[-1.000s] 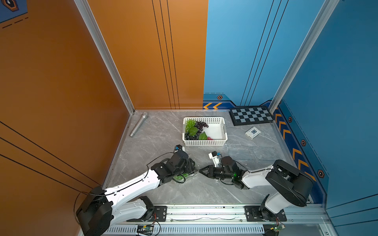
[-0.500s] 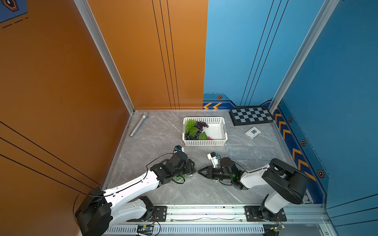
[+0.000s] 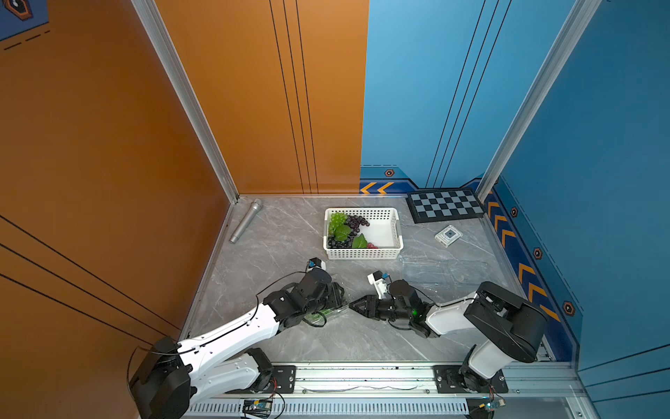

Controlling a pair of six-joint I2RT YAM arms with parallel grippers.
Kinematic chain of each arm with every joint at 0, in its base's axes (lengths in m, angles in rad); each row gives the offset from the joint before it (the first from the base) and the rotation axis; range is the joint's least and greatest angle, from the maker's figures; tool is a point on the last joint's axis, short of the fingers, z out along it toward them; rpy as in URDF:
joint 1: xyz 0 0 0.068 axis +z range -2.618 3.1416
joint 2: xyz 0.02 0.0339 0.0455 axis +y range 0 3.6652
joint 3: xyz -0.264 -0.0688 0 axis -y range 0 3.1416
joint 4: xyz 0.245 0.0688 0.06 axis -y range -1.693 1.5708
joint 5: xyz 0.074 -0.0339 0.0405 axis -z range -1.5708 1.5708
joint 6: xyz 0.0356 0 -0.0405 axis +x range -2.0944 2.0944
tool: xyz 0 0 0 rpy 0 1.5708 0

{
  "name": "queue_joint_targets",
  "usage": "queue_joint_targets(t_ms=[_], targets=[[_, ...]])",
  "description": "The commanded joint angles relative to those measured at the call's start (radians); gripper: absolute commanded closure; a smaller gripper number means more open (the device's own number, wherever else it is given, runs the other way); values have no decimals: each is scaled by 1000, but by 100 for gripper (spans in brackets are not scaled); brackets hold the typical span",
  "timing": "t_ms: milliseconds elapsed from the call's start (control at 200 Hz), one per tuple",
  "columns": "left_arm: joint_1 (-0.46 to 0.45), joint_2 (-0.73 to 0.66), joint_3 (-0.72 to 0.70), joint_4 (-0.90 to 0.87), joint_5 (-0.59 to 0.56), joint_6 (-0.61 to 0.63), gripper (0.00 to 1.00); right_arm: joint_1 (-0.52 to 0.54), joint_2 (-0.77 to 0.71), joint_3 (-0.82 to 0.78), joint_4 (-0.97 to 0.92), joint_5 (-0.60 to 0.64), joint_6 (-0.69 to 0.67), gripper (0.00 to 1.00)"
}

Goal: Pack grapes into containers
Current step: Adjust the packing box at the center of the board.

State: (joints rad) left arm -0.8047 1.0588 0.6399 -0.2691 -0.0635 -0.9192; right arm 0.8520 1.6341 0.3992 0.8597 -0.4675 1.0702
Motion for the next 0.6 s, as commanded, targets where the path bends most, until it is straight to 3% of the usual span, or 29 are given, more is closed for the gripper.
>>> queue_joint_targets(t_ms=[0,305,596], targets=[[3,-45,74,-76,-36,44,45,9,-22,29,-46,6,-25,55],[90,-155,71,-110,-30,31,44,62,4,161,-198,29,-98,53],[138,-203,47,-112,-16,19,44,125,176,338,-169,23,-81,56]])
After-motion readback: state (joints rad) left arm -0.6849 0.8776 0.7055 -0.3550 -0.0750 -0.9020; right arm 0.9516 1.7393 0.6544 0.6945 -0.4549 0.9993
